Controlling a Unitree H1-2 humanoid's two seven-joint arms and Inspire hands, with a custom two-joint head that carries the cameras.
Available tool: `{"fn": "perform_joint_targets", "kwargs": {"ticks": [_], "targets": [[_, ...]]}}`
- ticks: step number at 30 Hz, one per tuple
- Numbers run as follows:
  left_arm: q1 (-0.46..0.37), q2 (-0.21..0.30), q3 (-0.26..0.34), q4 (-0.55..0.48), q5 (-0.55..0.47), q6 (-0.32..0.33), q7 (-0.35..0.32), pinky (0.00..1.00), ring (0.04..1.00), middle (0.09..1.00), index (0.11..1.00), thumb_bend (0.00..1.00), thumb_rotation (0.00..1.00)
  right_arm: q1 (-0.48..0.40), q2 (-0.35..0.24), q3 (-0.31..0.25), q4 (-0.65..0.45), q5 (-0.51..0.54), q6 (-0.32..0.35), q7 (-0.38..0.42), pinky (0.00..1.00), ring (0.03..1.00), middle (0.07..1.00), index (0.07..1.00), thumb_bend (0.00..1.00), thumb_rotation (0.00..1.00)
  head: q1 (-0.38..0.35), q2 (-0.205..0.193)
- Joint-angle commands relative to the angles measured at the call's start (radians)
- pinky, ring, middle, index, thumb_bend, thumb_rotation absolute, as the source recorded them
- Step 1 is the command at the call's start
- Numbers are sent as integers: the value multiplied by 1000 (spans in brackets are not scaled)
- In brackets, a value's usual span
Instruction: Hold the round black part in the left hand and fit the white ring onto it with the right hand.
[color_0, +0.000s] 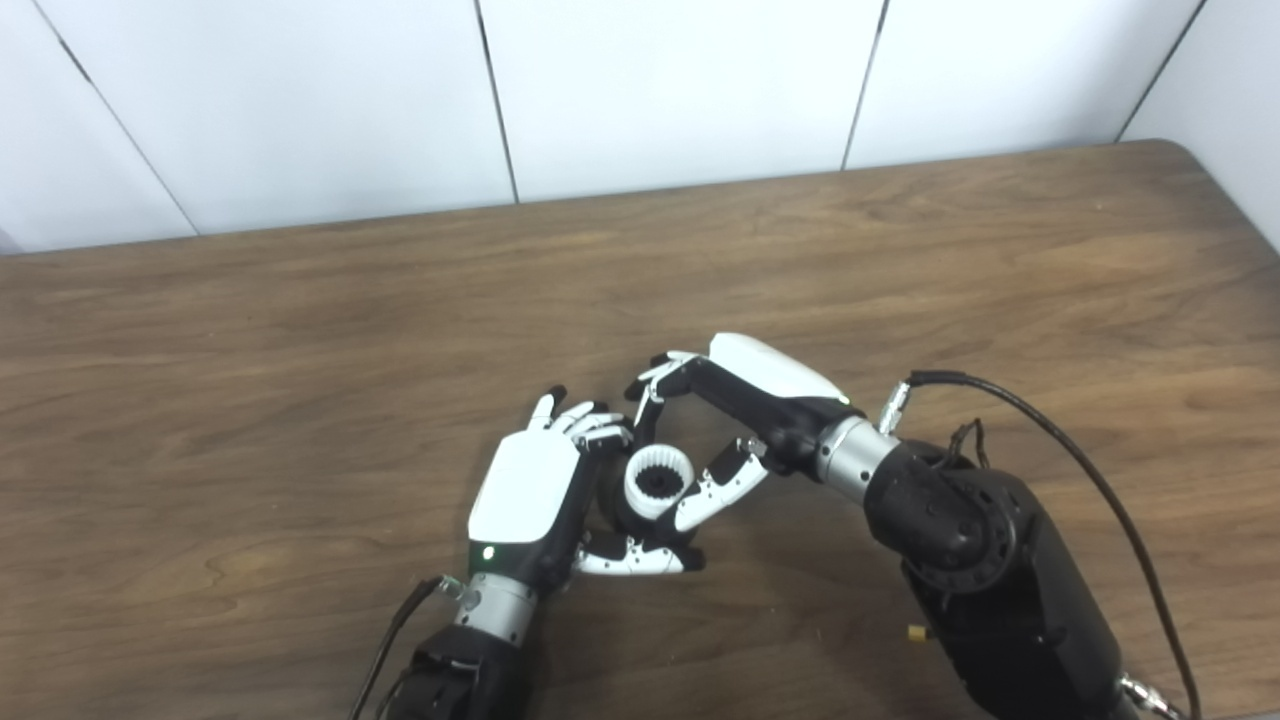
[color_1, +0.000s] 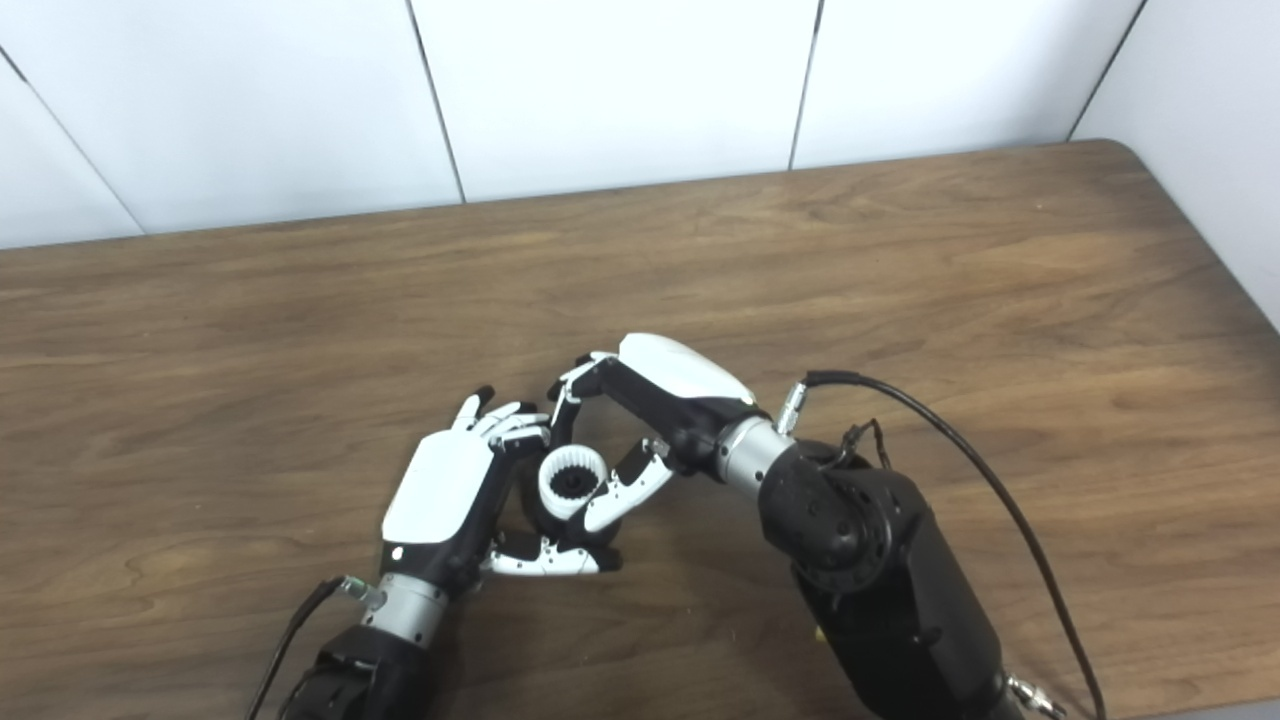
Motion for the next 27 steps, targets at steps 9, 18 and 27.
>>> {"fn": "perform_joint_targets", "kwargs": {"ticks": [9, 18, 27], "targets": [[5, -4, -23, -9, 24, 8, -41, 1000, 868, 757, 487, 523, 56, -4, 4, -3, -6, -2, -4, -35, 885, 927, 817, 483, 523, 132, -9, 4], [3, -12, -26, -13, 27, 9, -42, 1000, 868, 756, 487, 523, 55, 6, 2, 1, 7, 3, -5, -52, 889, 937, 820, 483, 523, 132, -4, 6], [1, -18, -27, -14, 25, 12, -48, 1000, 871, 759, 487, 523, 55, 8, -8, 5, 29, 16, -22, -81, 887, 930, 816, 483, 523, 132, -5, 5]]}}
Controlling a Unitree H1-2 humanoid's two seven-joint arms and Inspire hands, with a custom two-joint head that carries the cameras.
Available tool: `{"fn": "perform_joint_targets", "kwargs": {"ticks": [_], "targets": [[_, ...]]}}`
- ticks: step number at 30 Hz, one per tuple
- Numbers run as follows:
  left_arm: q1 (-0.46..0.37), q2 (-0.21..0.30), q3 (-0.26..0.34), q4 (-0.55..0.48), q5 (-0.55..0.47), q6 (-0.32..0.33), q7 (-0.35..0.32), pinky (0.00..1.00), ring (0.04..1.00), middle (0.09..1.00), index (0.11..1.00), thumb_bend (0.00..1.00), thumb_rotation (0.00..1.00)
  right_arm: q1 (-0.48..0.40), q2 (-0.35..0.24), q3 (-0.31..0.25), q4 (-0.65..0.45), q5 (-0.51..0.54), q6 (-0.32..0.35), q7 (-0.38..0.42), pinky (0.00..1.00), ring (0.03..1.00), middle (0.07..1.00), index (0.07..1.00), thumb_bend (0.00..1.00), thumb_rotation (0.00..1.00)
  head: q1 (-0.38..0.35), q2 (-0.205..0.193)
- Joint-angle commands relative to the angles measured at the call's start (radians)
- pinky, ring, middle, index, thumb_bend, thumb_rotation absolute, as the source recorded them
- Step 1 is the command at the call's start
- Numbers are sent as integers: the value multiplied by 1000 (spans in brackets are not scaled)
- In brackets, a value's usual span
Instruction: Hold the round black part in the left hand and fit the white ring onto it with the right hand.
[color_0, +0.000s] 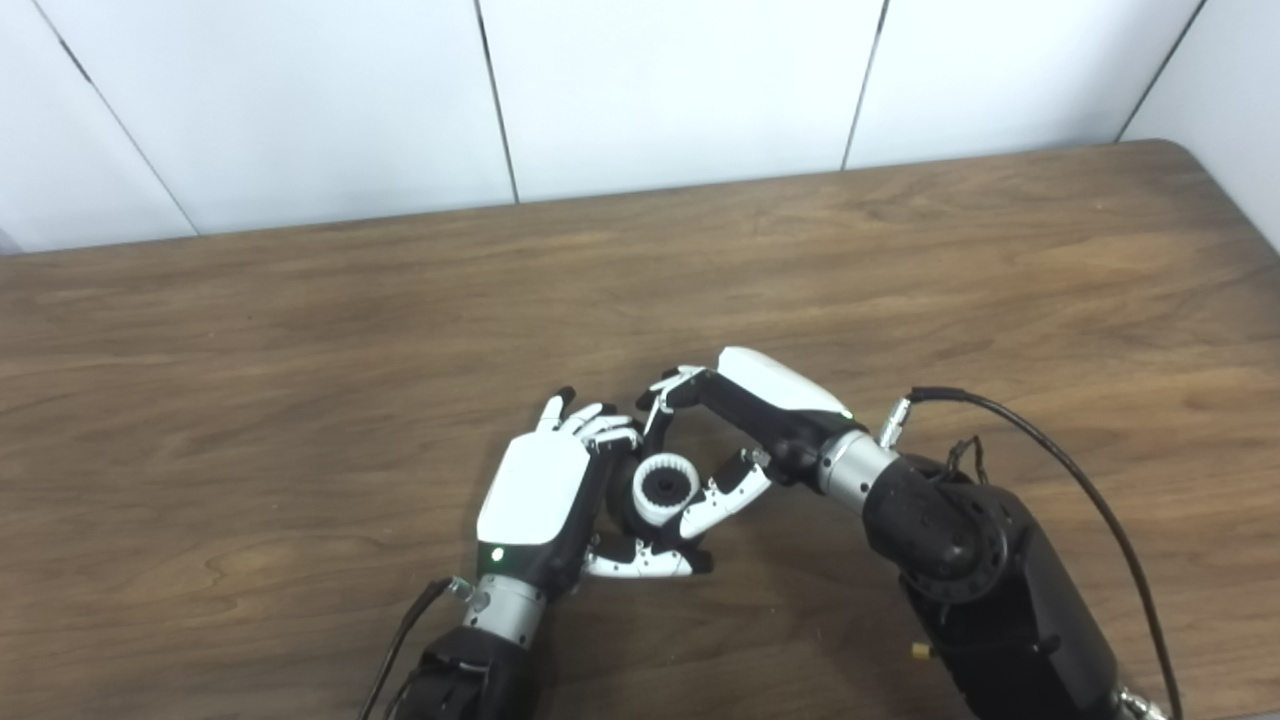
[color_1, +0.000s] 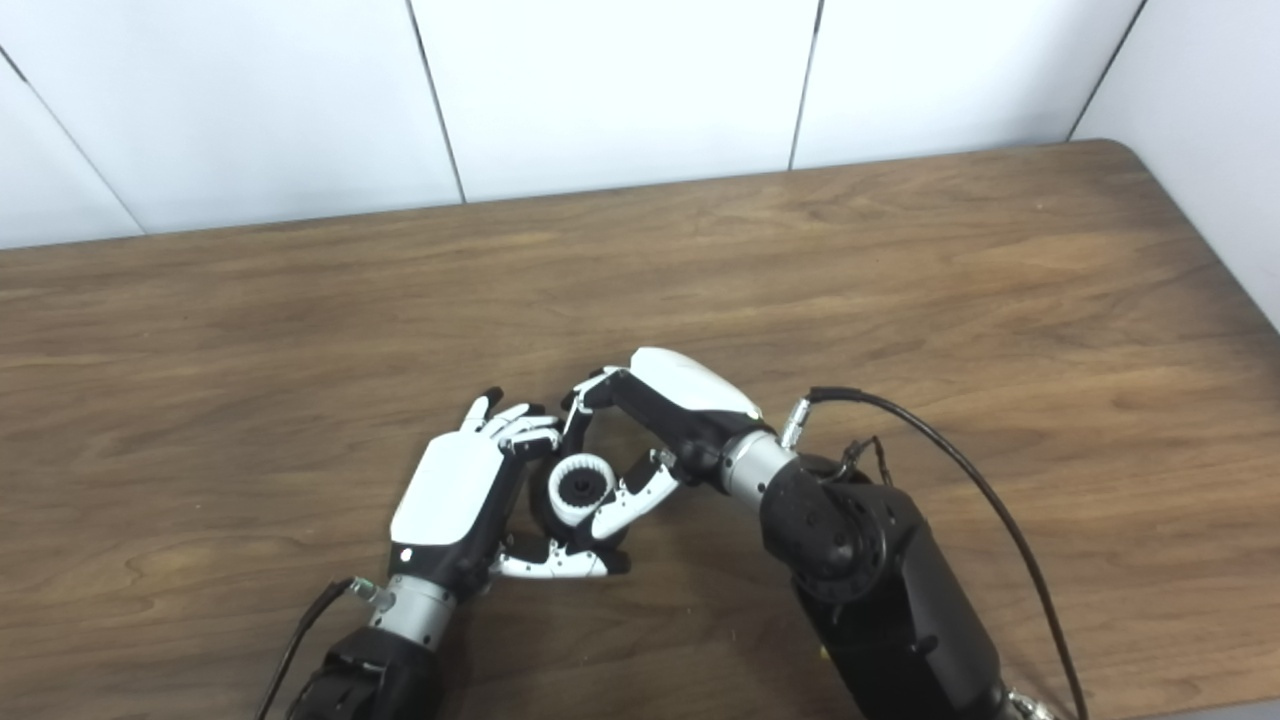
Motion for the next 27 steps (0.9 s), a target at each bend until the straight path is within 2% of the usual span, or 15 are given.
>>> {"fn": "perform_joint_targets", "kwargs": {"ticks": [1, 12, 18, 19, 20, 22, 27], "targets": [[-1, -6, -13, -4, 5, 4, -35, 1000, 871, 759, 487, 523, 55, -22, -5, 0, -10, 6, -20, -32, 889, 931, 814, 483, 523, 132, 0, 0], [-3, -9, -11, 1, 7, 0, -33, 1000, 873, 761, 487, 523, 55, -25, -13, 2, -2, 15, -18, -46, 884, 929, 810, 484, 524, 133, -4, -3], [-4, -8, -10, 4, 8, -1, -31, 1000, 873, 761, 488, 523, 55, -40, -30, 14, -12, -15, -3, -15, 885, 932, 831, 491, 525, 148, -6, -5], [-4, -8, -10, 4, 8, -1, -31, 1000, 872, 761, 488, 523, 55, -43, -33, 15, -12, -16, -3, -13, 880, 932, 836, 548, 758, 186, -6, -5], [-4, -8, -10, 4, 8, -2, -30, 1000, 873, 762, 487, 522, 55, -44, -36, 16, -12, -16, -3, -12, 878, 932, 844, 590, 902, 217, -6, -5], [-5, -8, -9, 4, 7, -2, -30, 1000, 873, 762, 488, 522, 55, -44, -40, 16, -10, -15, -6, -18, 882, 934, 853, 614, 976, 231, -6, -5], [-7, -7, -7, 9, 5, -3, -29, 1000, 873, 763, 488, 522, 56, -40, -43, 7, -13, -15, -4, -23, 882, 934, 865, 605, 1000, 229, -11, -4]]}}
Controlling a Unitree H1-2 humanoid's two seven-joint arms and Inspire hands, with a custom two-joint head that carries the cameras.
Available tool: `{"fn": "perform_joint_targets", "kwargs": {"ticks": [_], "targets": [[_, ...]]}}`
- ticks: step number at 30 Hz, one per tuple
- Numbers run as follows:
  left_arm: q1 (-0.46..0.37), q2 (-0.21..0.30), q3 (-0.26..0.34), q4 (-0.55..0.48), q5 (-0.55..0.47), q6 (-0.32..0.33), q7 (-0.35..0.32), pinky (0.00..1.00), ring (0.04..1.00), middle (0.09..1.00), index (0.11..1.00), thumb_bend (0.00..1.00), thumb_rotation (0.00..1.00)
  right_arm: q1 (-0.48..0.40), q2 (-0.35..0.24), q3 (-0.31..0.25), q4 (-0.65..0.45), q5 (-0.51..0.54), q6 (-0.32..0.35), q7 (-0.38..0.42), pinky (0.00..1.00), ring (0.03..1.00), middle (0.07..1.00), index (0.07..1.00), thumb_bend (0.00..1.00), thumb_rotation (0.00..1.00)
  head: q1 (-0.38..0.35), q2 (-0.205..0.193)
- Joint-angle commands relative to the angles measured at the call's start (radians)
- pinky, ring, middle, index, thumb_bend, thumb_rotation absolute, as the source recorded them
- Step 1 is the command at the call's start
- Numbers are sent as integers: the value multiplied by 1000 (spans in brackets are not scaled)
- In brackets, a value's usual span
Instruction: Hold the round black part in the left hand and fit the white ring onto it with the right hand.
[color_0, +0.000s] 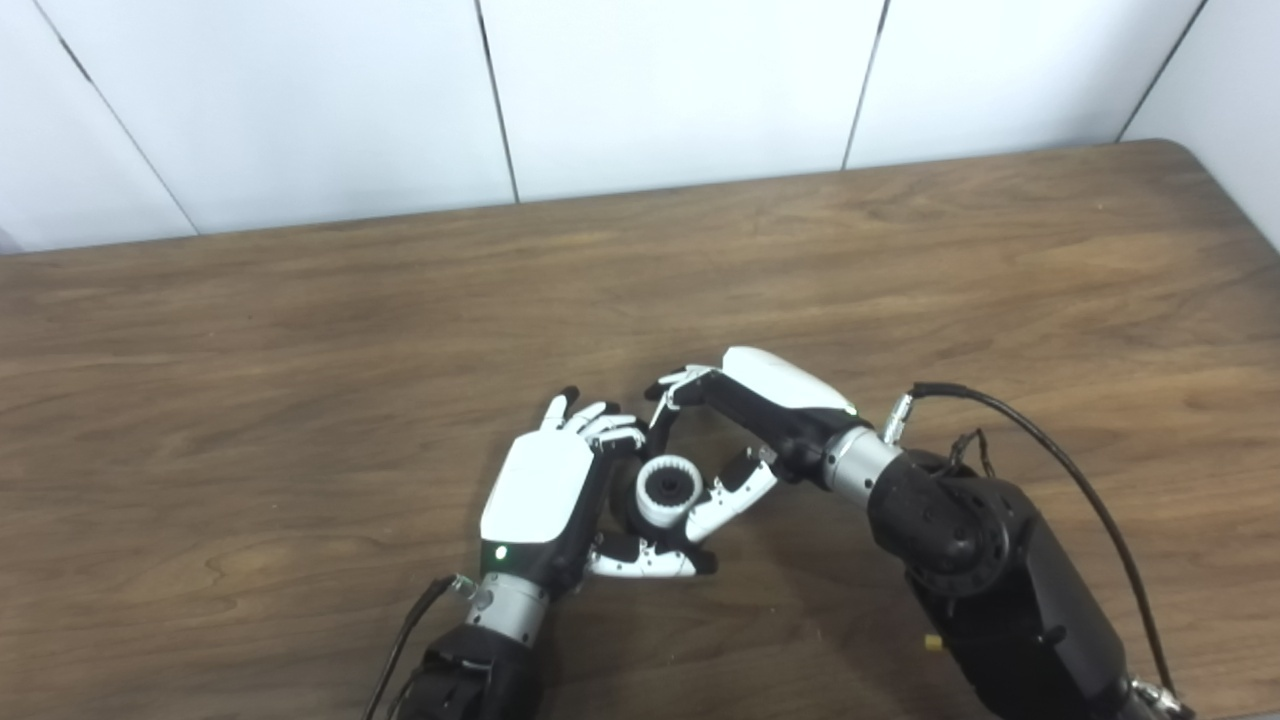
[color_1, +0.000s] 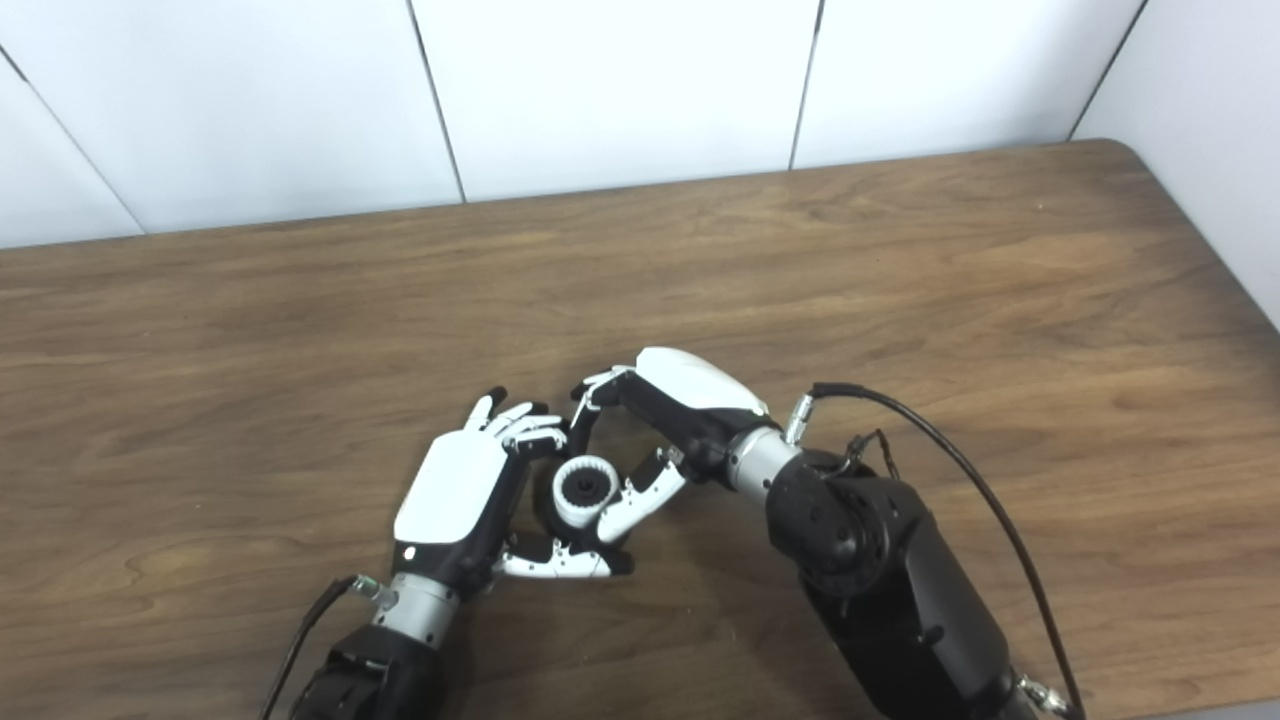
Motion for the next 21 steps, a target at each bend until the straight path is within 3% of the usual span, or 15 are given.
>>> {"fn": "perform_joint_targets", "kwargs": {"ticks": [1, 11, 21], "targets": [[-6, -2, -8, 11, 4, -4, -22, 1000, 873, 763, 488, 522, 56, -25, -7, -13, -27, -4, -5, -18, 881, 934, 866, 603, 1000, 229, -1, 1], [-6, 3, -4, 8, 7, -4, -21, 1000, 867, 760, 487, 522, 58, -20, -11, -46, -36, -4, -2, -10, 891, 936, 863, 608, 1000, 215, -5, 3], [-7, 9, 5, 8, 5, -5, -22, 1000, 861, 756, 486, 523, 57, -12, -56, -90, -70, 14, -2, -9, 862, 916, 844, 649, 1000, 234, -6, 1]]}}
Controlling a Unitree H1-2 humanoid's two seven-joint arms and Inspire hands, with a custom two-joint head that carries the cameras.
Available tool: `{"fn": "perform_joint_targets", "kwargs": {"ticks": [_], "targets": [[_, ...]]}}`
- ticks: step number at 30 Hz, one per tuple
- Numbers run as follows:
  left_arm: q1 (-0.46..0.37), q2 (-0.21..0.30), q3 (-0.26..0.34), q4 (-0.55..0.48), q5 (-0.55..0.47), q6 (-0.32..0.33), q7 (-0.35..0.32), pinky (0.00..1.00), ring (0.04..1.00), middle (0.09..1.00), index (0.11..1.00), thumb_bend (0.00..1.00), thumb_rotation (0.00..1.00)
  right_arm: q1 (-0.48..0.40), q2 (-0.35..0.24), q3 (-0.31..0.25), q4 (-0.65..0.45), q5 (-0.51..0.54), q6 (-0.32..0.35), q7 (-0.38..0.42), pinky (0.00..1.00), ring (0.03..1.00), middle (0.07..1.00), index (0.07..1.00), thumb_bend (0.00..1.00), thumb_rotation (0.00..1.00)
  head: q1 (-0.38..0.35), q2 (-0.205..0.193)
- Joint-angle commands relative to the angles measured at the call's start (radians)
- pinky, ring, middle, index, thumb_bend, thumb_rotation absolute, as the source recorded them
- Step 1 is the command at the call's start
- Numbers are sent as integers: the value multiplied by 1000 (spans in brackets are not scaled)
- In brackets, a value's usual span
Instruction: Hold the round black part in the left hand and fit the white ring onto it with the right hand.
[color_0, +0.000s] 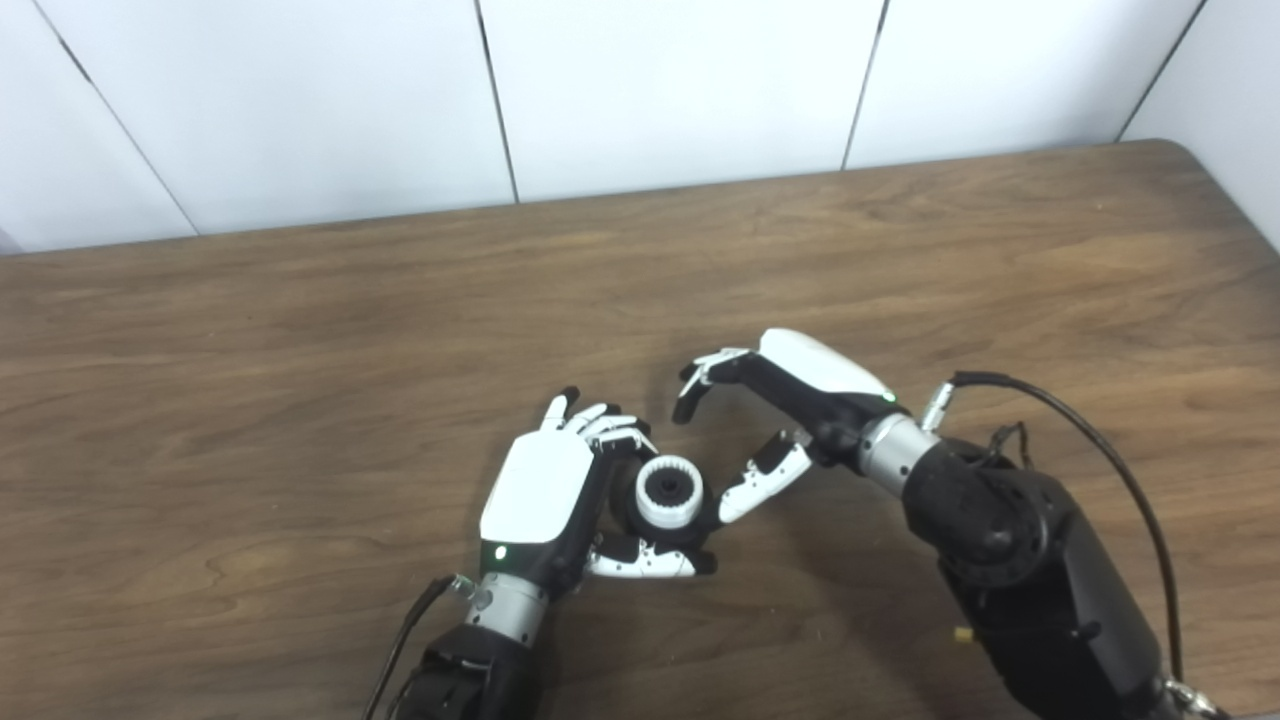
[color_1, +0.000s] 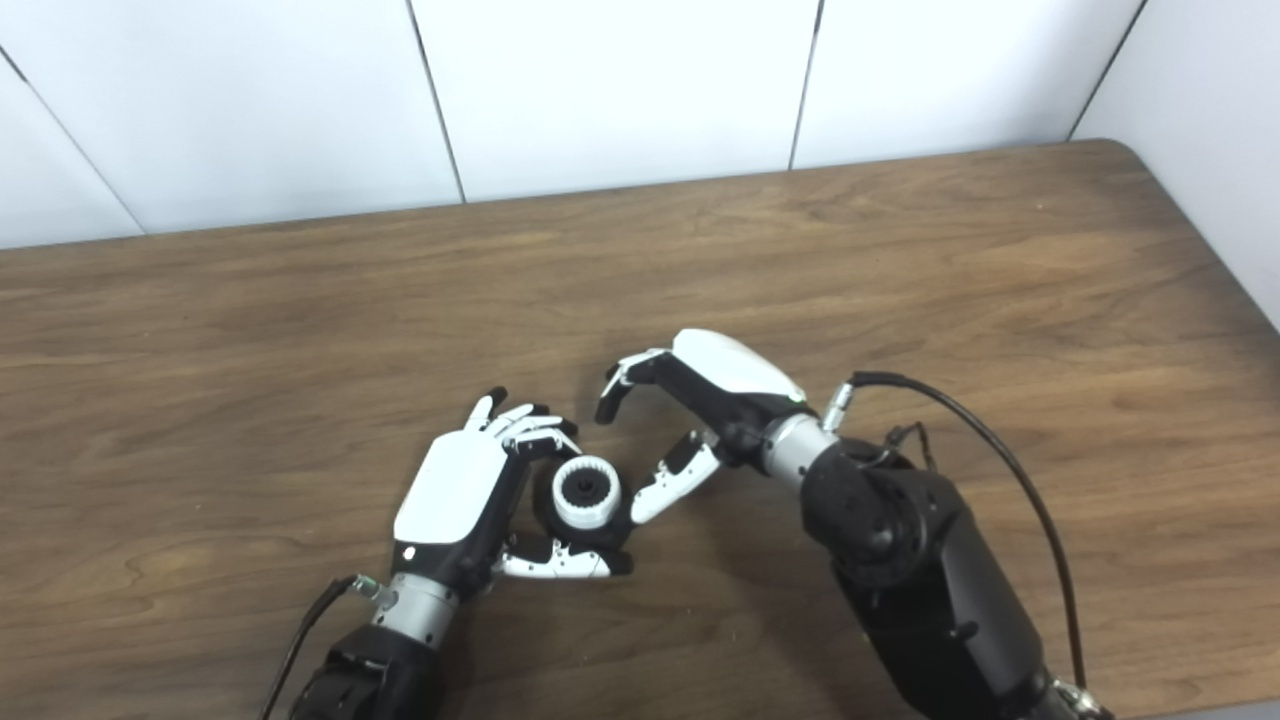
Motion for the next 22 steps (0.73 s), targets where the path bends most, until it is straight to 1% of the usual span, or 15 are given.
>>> {"fn": "perform_joint_targets", "kwargs": {"ticks": [1, 7, 9, 14, 15, 16, 18, 19, 22], "targets": [[-6, 7, 1, 7, 4, 1, -20, 1000, 862, 755, 486, 522, 56, -22, -18, -21, -50, 3, -1, -4, 863, 915, 845, 653, 1000, 236, 0, 0], [-4, 6, 21, 9, -12, 4, -20, 1000, 859, 754, 487, 522, 59, -24, -35, -59, -63, 16, 0, 13, 878, 909, 853, 674, 1000, 246, 0, -3], [-5, 7, 27, 7, -14, 10, -27, 1000, 861, 757, 489, 522, 65, -27, -42, -66, -63, 21, -2, 12, 874, 906, 856, 684, 1000, 266, 0, -4], [-10, 17, 37, -5, -11, 28, -69, 1000, 870, 768, 496, 521, 78, -33, -40, -86, -60, 26, 1, 16, 831, 899, 857, 698, 1000, 280, 4, -8], [-12, 20, 38, -8, -7, 34, -80, 1000, 873, 777, 583, 654, 171, -33, -38, -90, -59, 27, 2, 17, 826, 897, 855, 700, 1000, 277, 5, -8], [-14, 22, 39, -11, -5, 39, -92, 1000, 877, 788, 653, 749, 247, -34, -35, -93, -58, 29, 2, 18, 821, 897, 854, 702, 1000, 277, 5, -8], [-19, 27, 42, -17, 1, 54, -124, 1000, 889, 817, 723, 822, 312, -35, -31, -96, -55, 31, 2, 15, 818, 897, 854, 702, 1000, 277, 13, -9], [-21, 29, 43, -19, 7, 61, -139, 1000, 900, 846, 760, 862, 344, -35, -30, -96, -53, 32, 1, 14, 819, 897, 854, 701, 1000, 276, 15, -10], [-22, 32, 55, -25, 4, 71, -161, 1000, 922, 915, 828, 949, 388, -35, -30, -88, -46, 30, -1, 2, 824, 893, 855, 699, 1000, 289, 20, -13]]}}
